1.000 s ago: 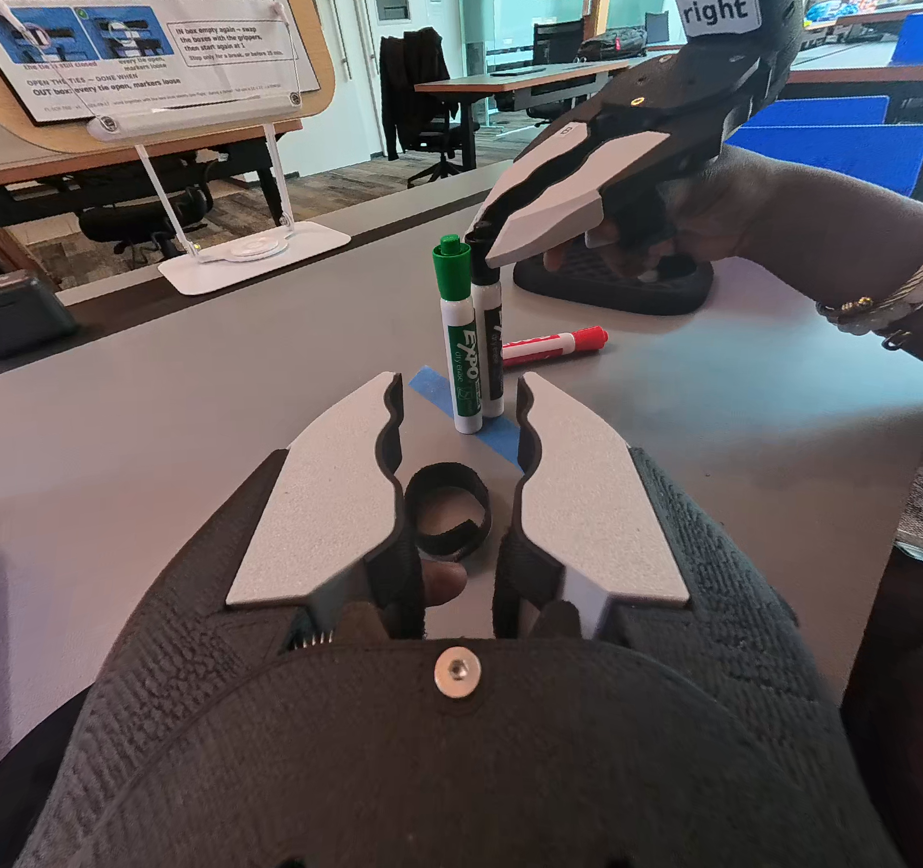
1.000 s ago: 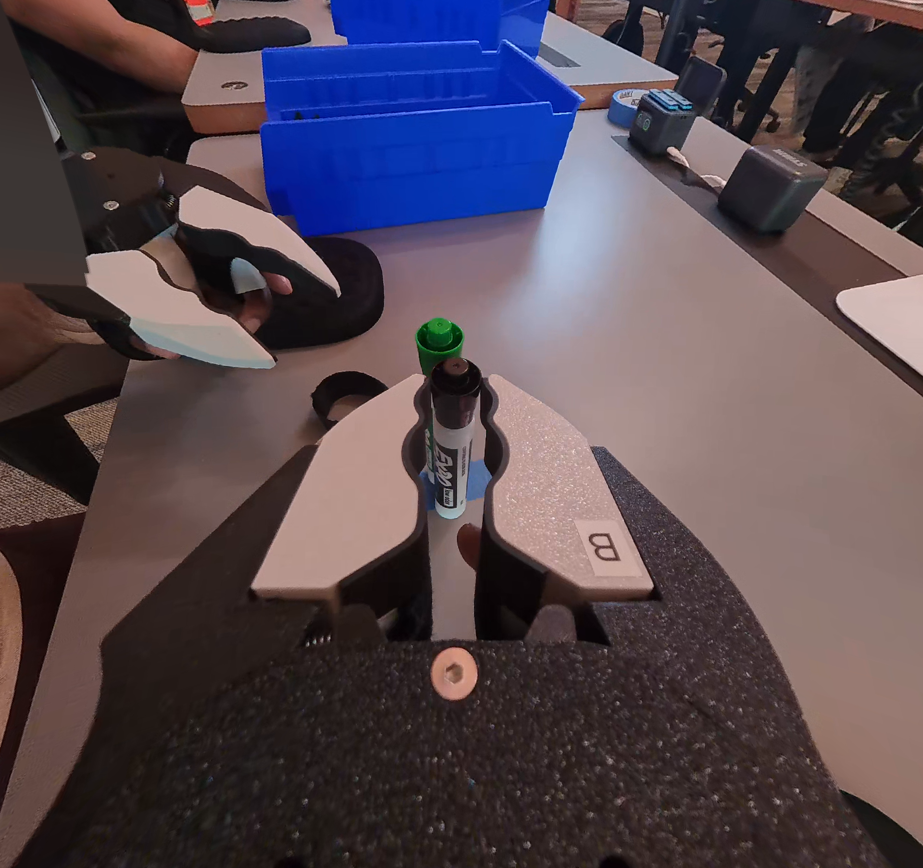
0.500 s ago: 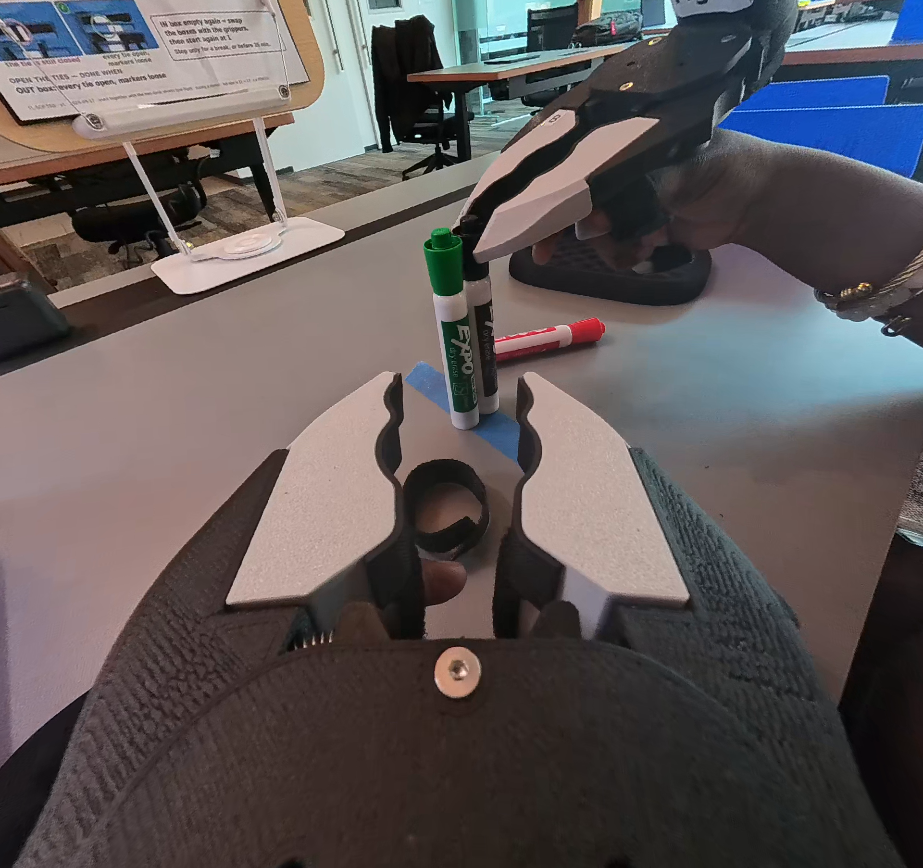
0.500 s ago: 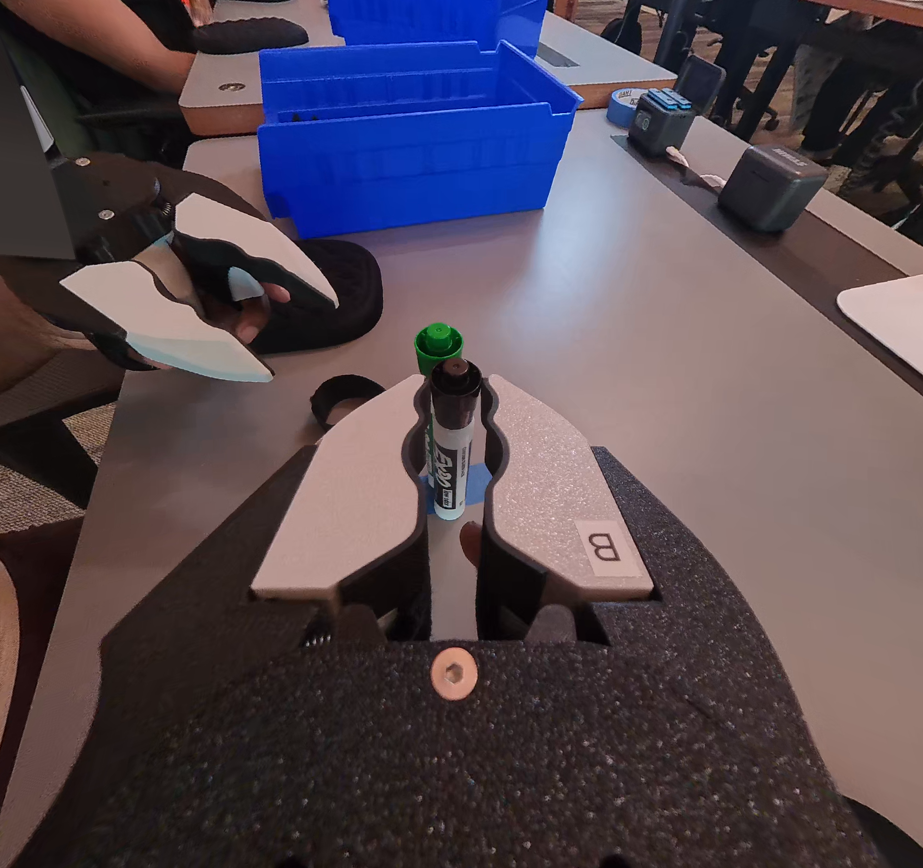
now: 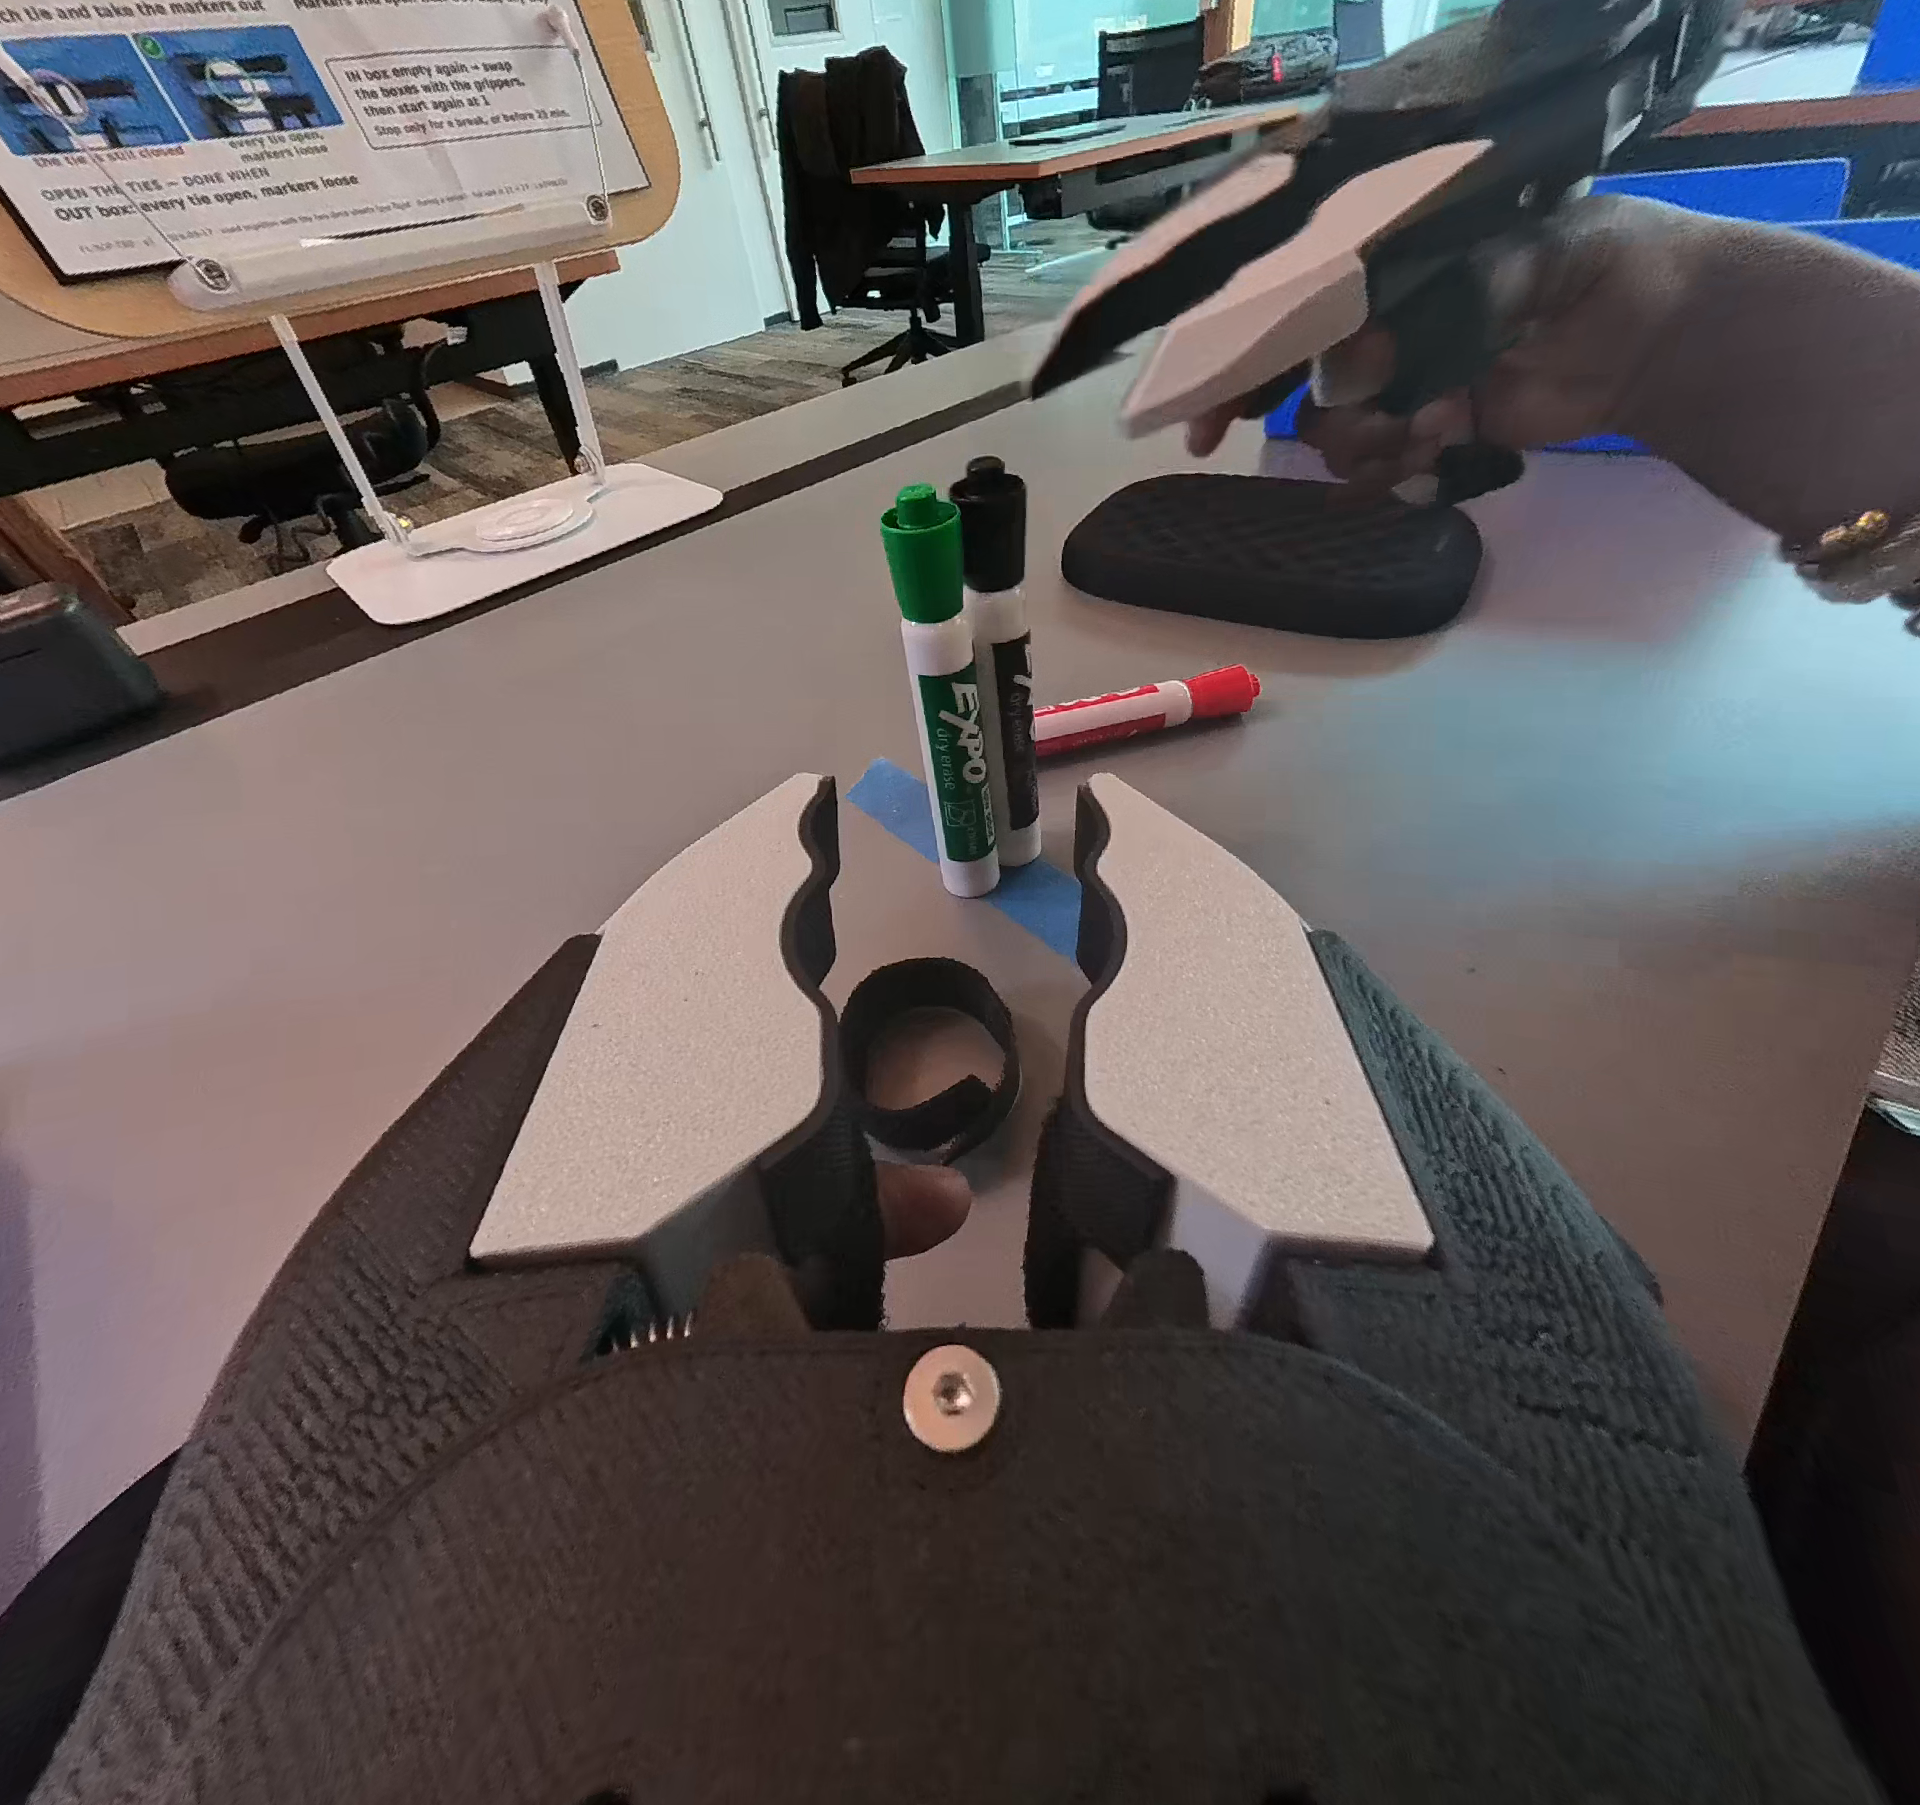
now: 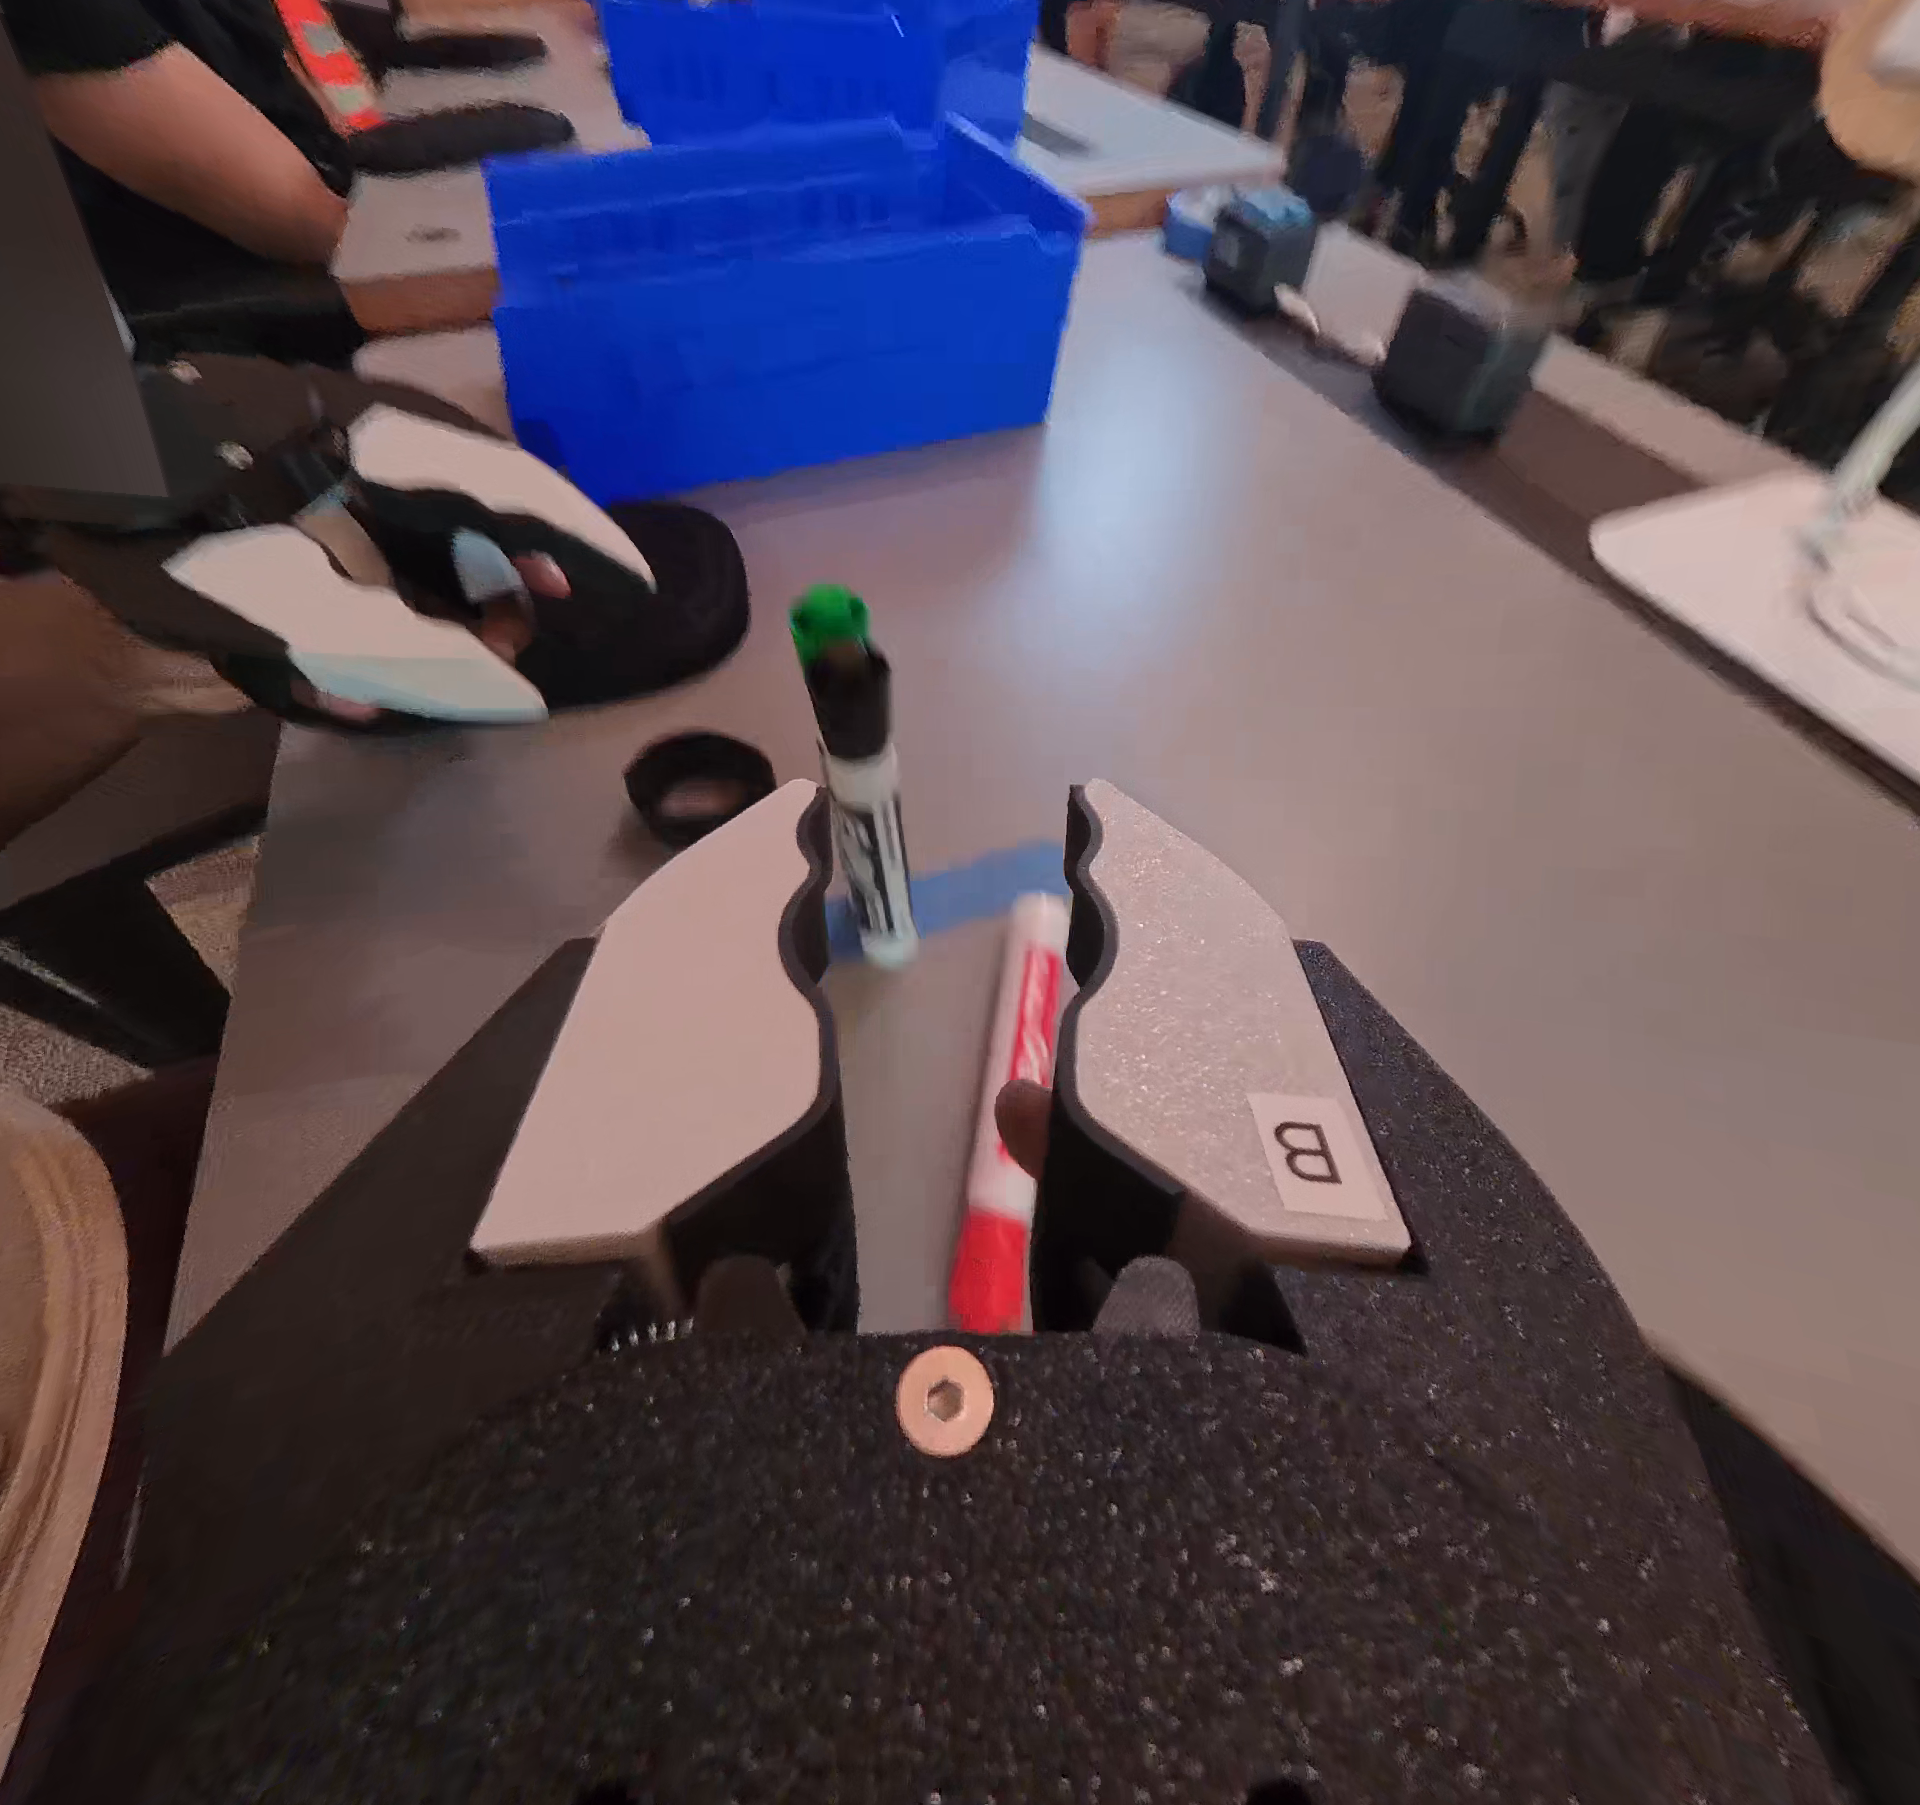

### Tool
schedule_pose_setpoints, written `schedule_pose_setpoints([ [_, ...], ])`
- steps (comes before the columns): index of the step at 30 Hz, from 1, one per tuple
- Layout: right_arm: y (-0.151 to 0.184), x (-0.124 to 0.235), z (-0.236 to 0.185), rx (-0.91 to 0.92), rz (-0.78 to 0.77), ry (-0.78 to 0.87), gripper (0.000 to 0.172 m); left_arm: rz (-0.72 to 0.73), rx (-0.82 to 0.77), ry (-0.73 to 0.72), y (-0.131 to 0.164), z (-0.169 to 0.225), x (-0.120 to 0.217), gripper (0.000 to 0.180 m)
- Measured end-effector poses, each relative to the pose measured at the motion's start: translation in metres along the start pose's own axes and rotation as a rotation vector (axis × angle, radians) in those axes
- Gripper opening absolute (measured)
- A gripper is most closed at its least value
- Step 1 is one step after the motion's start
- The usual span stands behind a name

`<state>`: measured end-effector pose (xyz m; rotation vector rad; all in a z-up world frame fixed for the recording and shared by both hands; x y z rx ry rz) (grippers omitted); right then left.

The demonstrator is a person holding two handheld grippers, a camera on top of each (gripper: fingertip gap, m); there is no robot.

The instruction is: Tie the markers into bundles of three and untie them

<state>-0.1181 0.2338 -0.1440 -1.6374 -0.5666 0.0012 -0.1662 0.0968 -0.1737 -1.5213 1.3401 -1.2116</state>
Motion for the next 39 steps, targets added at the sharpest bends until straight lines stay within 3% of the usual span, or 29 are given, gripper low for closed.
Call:
schedule_pose_setpoints([
  [6,0.084,0.027,0.022,-0.096,-0.285,0.133,0.04,-0.002,-0.023,0.002,-0.001,0.0,0.0,0.044],
  [12,0.113,0.019,0.027,-0.086,-0.384,0.223,0.033,-0.011,-0.073,0.014,-0.005,0.008,-0.002,0.044],
  [14,0.121,0.019,0.03,-0.064,-0.425,0.247,0.019,-0.007,-0.095,0.029,-0.008,0.014,-0.003,0.044],
  [19,0.105,0.041,0.017,-0.018,-0.452,0.265,0.019,-0.029,-0.245,0.099,-0.013,0.044,-0.019,0.044],
  [24,0.061,0.067,-0.029,0.12,-0.461,0.203,0.019,-0.044,-0.547,0.115,-0.017,0.084,-0.058,0.05],
  [27,0.04,0.07,-0.059,0.193,-0.452,0.127,0.019,-0.017,-0.631,0.078,-0.025,0.099,-0.076,0.052],
  [29,0.028,0.069,-0.073,0.233,-0.418,0.093,0.019,-0.003,-0.625,0.098,-0.027,0.106,-0.078,0.052],
  [33,0.011,0.062,-0.099,0.241,-0.338,-0.043,0.019,0.108,-0.377,0.21,-0.039,0.119,-0.066,0.038],
  [35,0.005,0.058,-0.109,0.236,-0.304,-0.102,0.019,0.145,-0.355,0.194,-0.042,0.117,-0.06,0.037],
  [37,0.003,0.054,-0.113,0.244,-0.308,-0.129,0.019,0.132,-0.347,0.166,-0.04,0.112,-0.055,0.016],
  [39,-0.001,0.048,-0.116,0.266,-0.295,-0.14,0.019,0.134,-0.247,0.166,-0.04,0.107,-0.05,0.014],
])
Point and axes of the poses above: each gripper's, where its closed fingertips meet, x back along the fingers, y out of its underside, z = x × y across the jaws, the point moved 2 cm from there along x, back along the fingers, and after that the axes turned 9 degrees about -x, right-handed, at the moved point
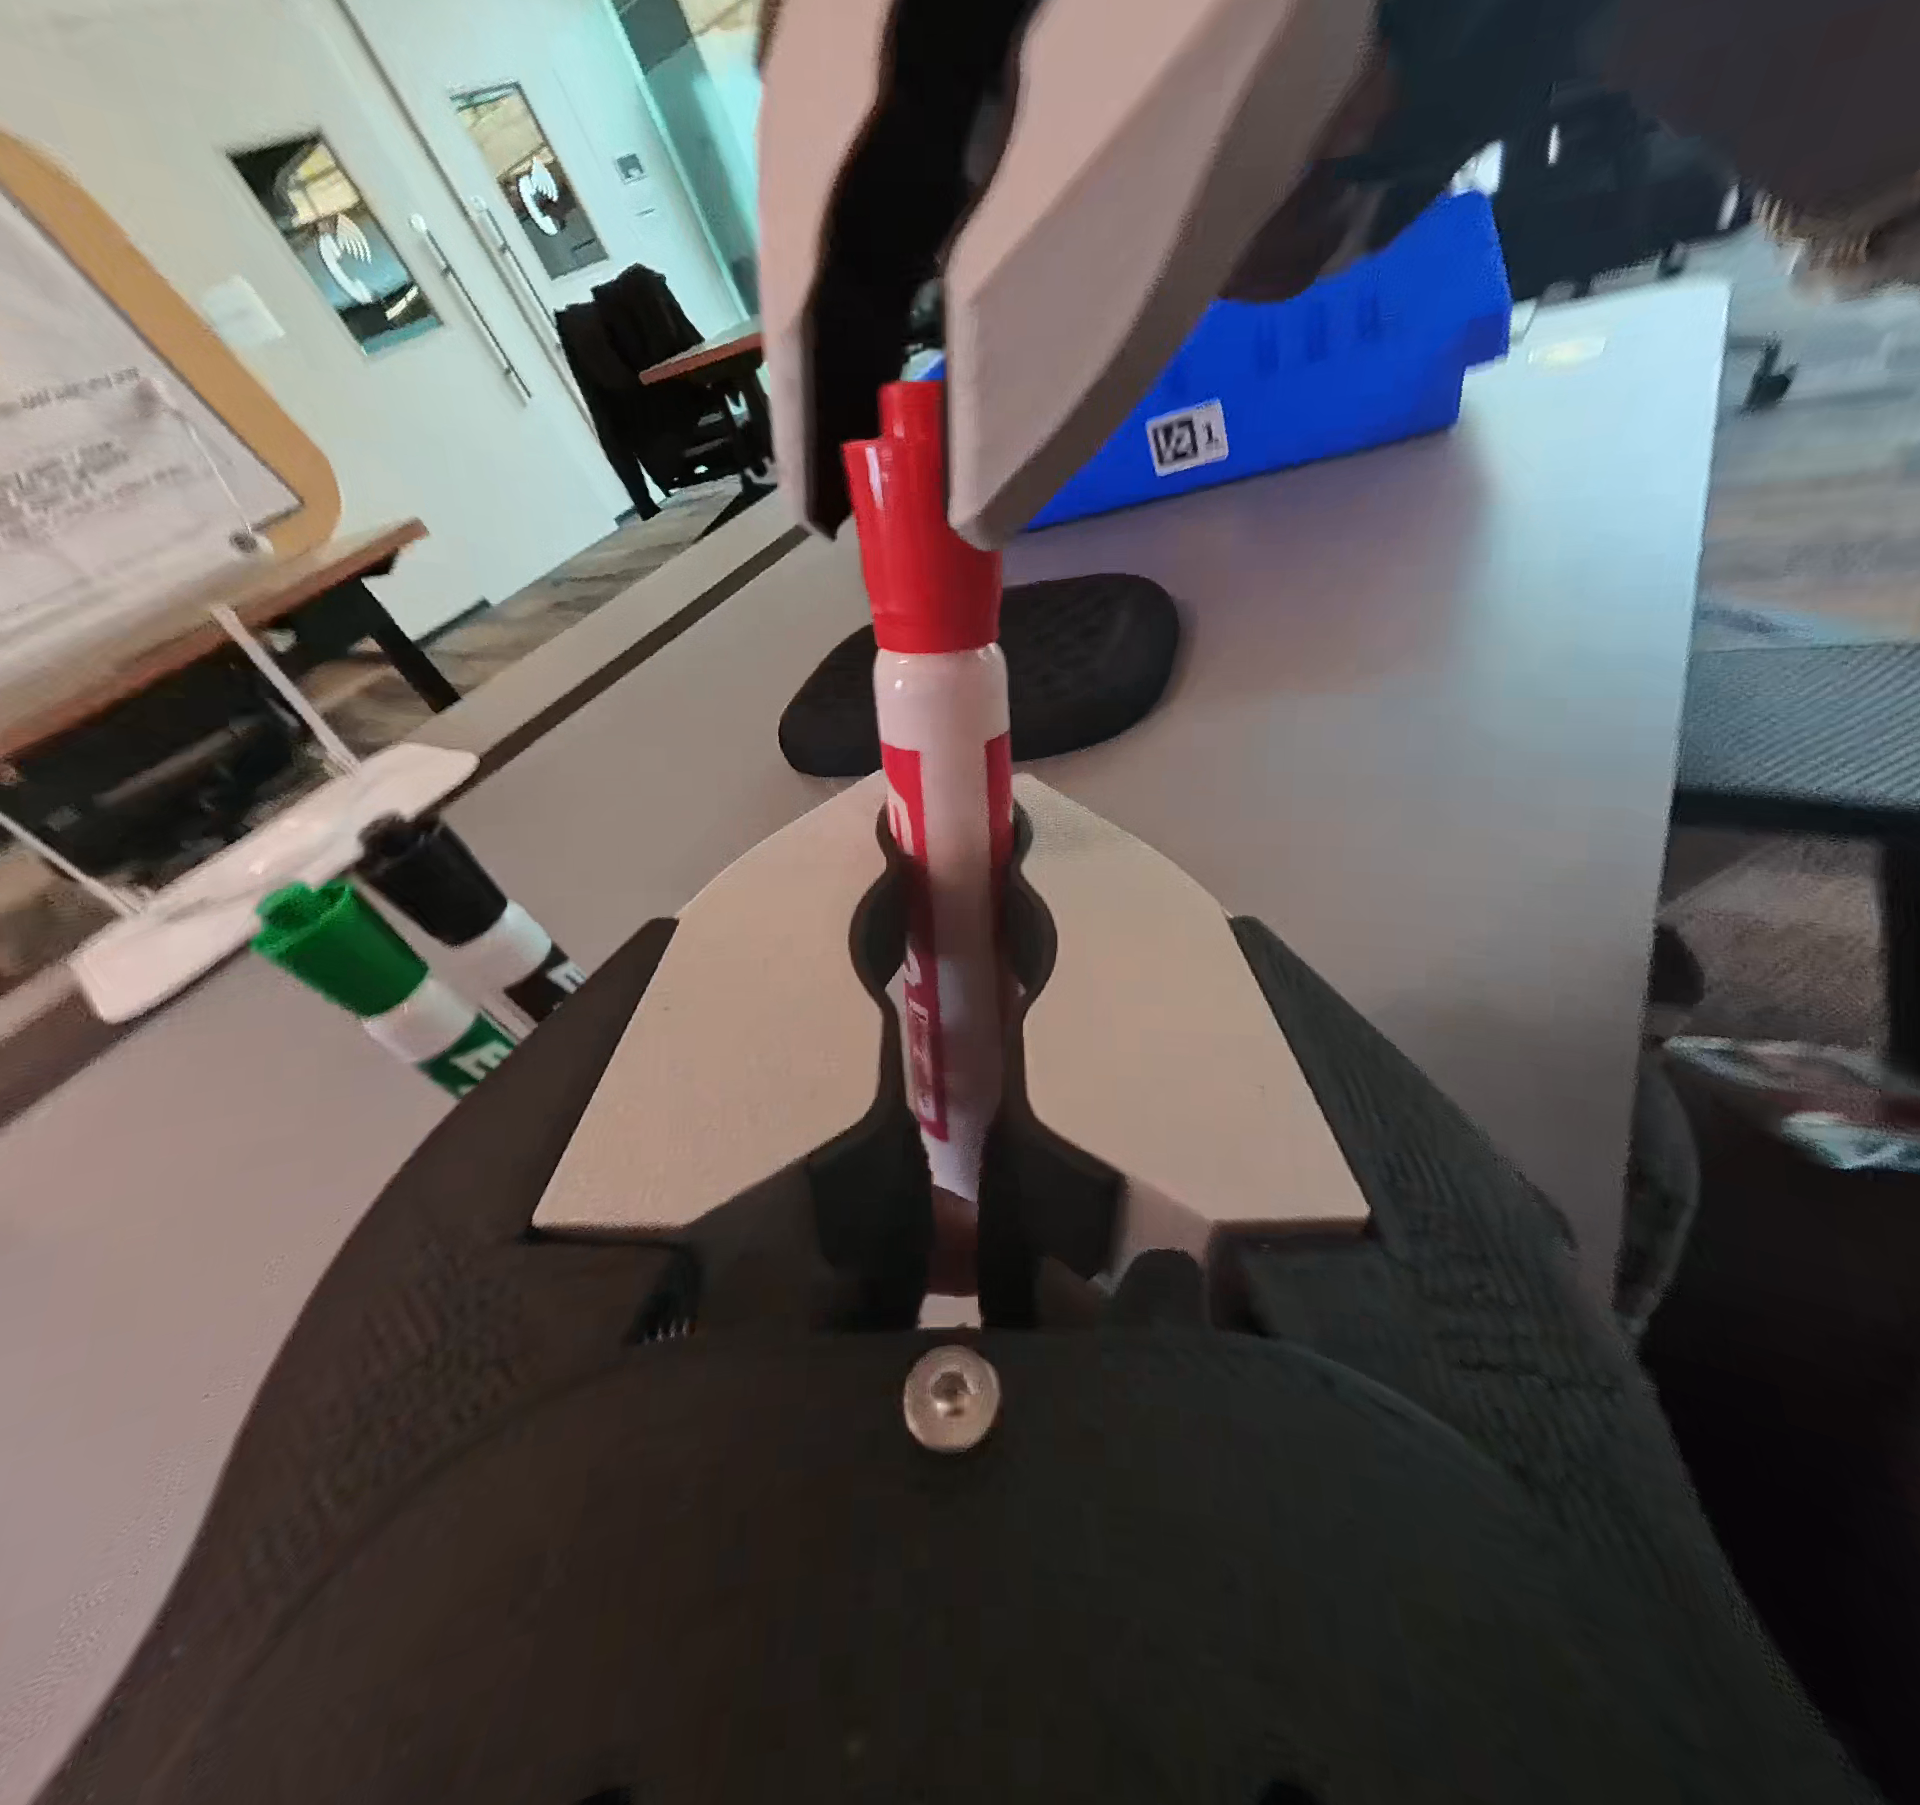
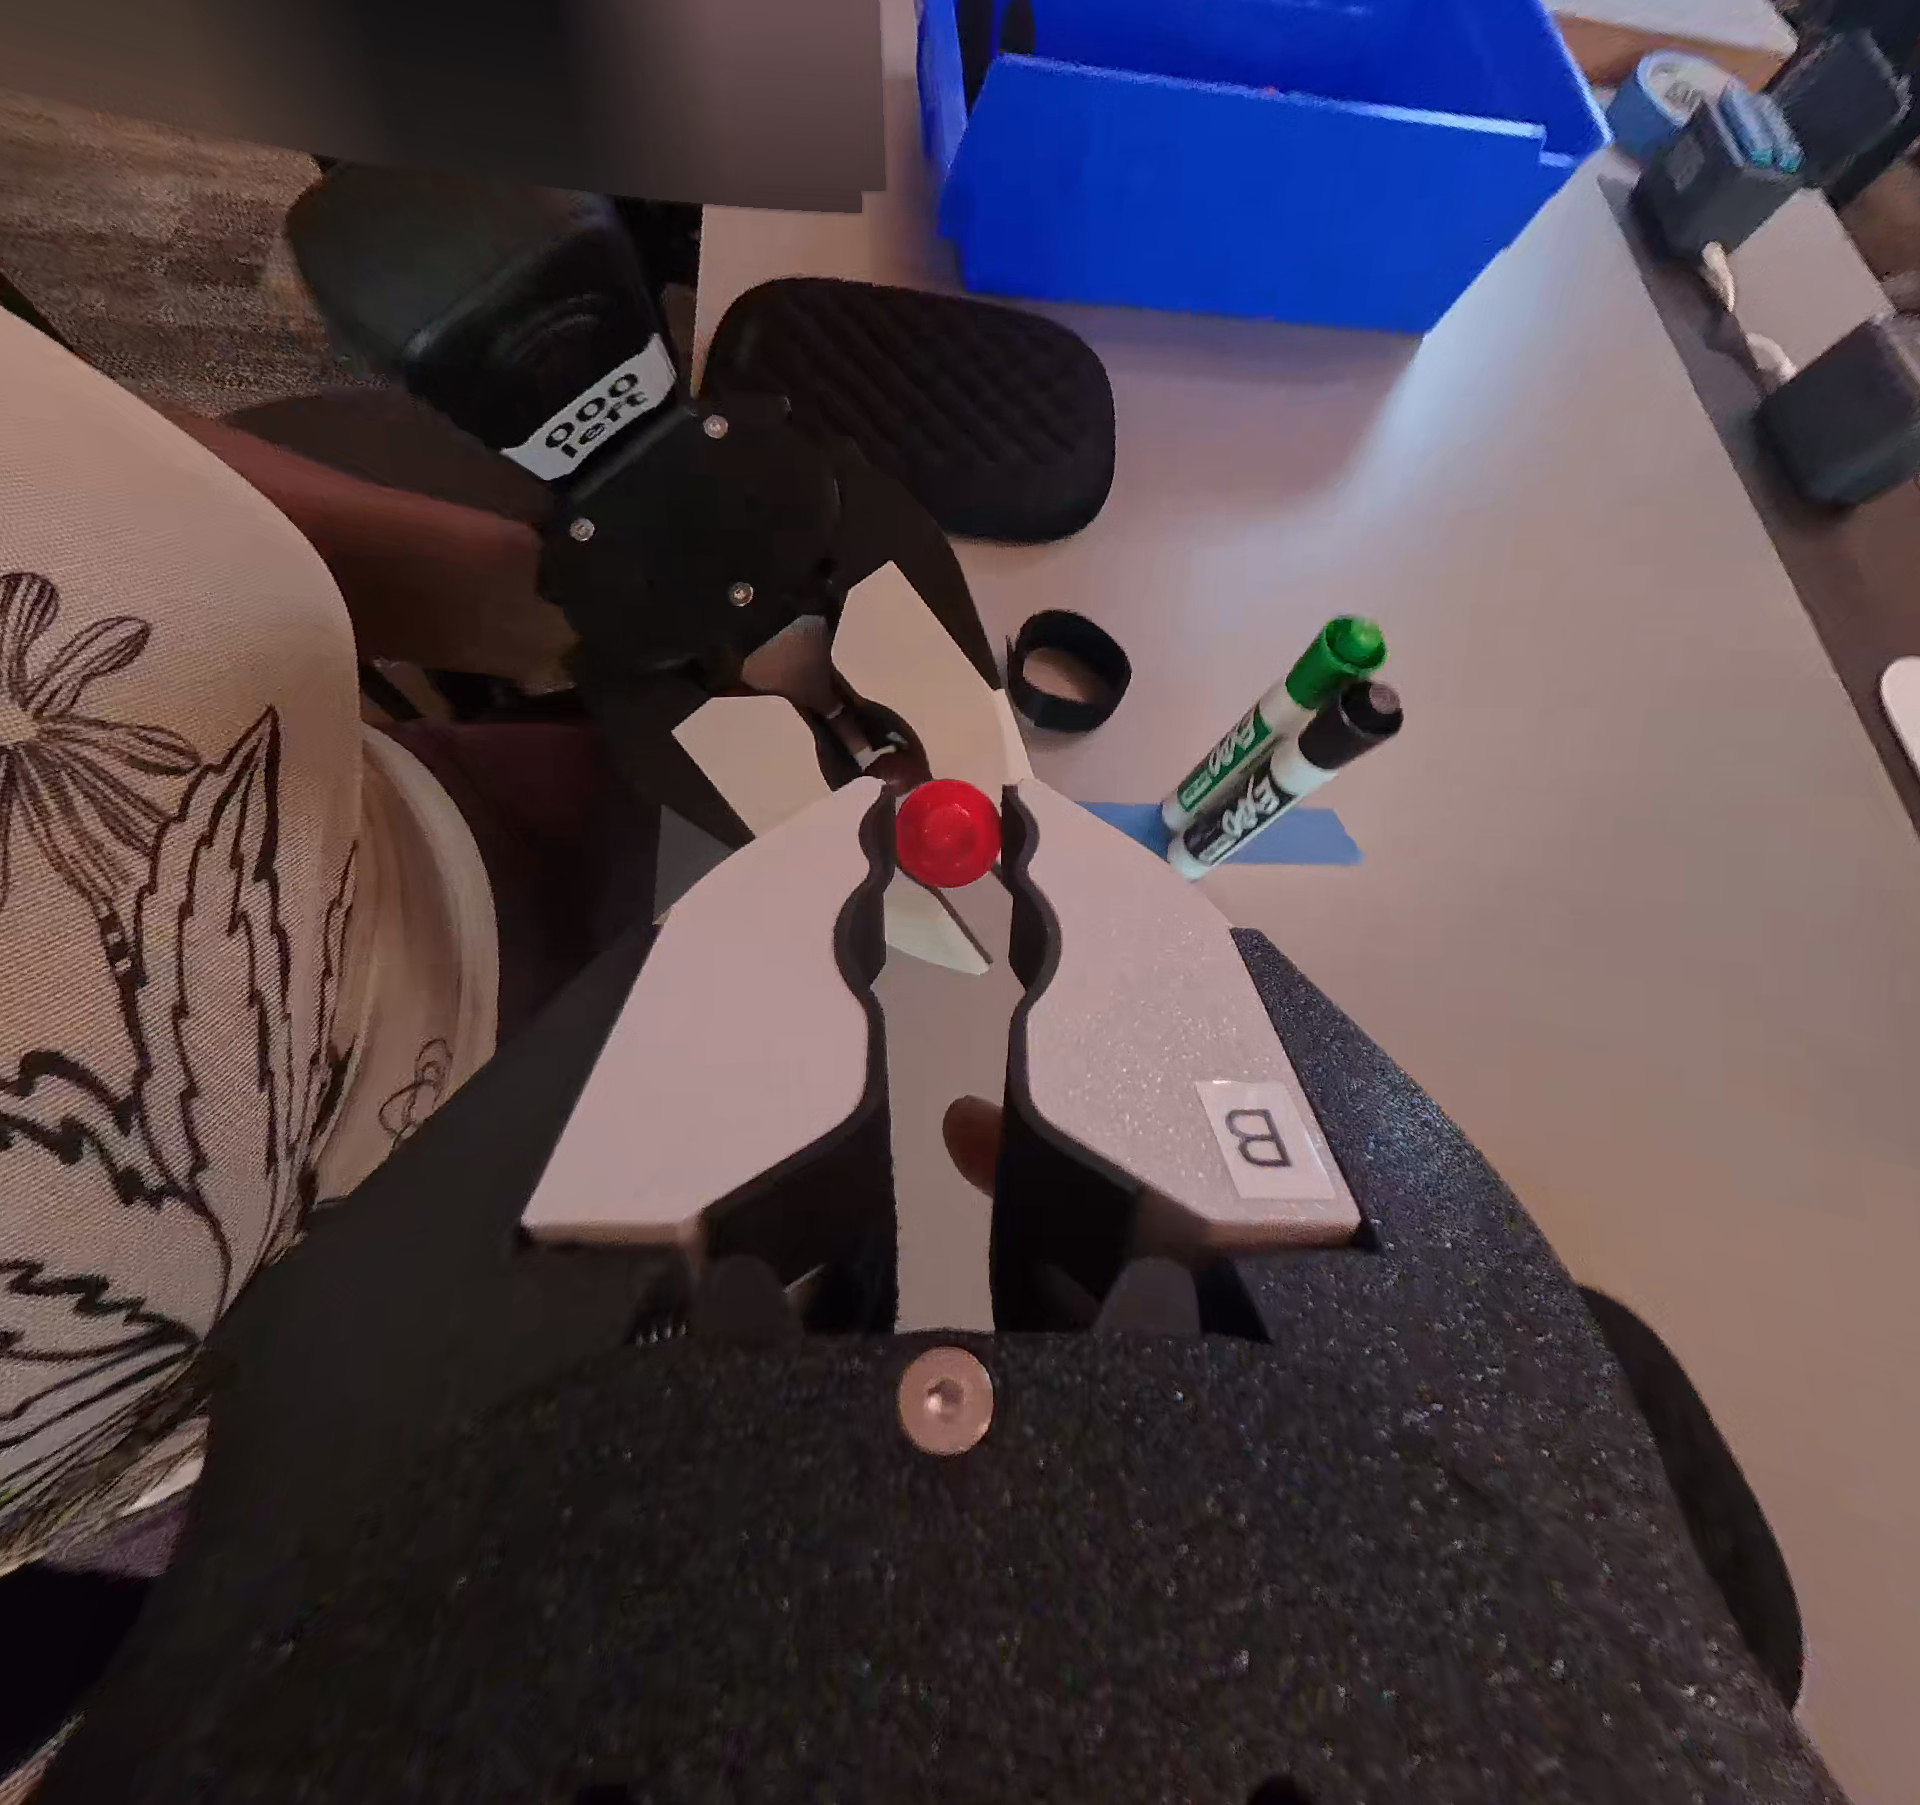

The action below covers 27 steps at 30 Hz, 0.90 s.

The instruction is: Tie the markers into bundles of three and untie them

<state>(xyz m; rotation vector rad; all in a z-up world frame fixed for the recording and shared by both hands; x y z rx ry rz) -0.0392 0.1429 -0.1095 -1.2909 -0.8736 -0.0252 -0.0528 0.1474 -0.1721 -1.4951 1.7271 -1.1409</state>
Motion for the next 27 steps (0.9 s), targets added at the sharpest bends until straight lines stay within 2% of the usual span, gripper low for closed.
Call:
schedule_pose_setpoints([
  [3,-0.012,-0.004,0.004,0.034,0.039,0.027,0.031,0.06,0.138,0.003,0.0,-0.006,0.008,0.014],
  [5,-0.016,-0.007,0.005,0.05,0.023,0.021,0.03,0.071,0.155,-0.014,0.004,-0.009,0.013,0.014],
  [10,-0.019,-0.021,0.003,0.07,-0.051,-0.033,0.018,0.052,0.147,-0.03,0.012,-0.014,0.018,0.013],
  [14,-0.027,-0.031,0.007,0.091,-0.1,-0.023,0.016,0.046,0.164,-0.045,0.017,-0.021,0.025,0.015],
  [15,-0.03,-0.032,0.011,0.104,-0.104,0.005,0.0,0.044,0.172,-0.058,0.018,-0.024,0.028,0.024],
  [17,-0.038,-0.035,0.018,0.11,-0.112,0.021,0.0,0.009,0.19,-0.101,0.023,-0.033,0.037,0.04],
  [19,-0.036,-0.045,0.02,0.104,-0.168,0.004,0.0,0.046,0.244,-0.089,0.022,-0.035,0.045,0.001],
  [20,-0.03,-0.052,0.023,0.104,-0.209,0.016,0.0,0.043,0.282,-0.07,0.025,-0.035,0.044,0.0],
  [22,-0.018,-0.06,0.027,0.072,-0.229,0.027,0.0,-0.071,0.248,-0.036,0.038,-0.032,0.041,0.001],
  [23,-0.011,-0.06,0.028,0.021,-0.223,0.008,0.002,-0.115,0.221,-0.024,0.041,-0.03,0.042,0.01],
  [24,-0.001,-0.058,0.028,-0.042,-0.226,-0.018,0.016,-0.159,0.215,0.006,0.044,-0.025,0.043,0.026],
  [25,0.011,-0.055,0.029,-0.1,-0.233,-0.04,0.02,-0.208,0.227,0.014,0.049,-0.023,0.046,0.039],
  [27,0.03,-0.052,0.033,-0.179,-0.228,-0.046,0.02,-0.32,0.198,-0.02,0.06,-0.027,0.051,0.05],
])
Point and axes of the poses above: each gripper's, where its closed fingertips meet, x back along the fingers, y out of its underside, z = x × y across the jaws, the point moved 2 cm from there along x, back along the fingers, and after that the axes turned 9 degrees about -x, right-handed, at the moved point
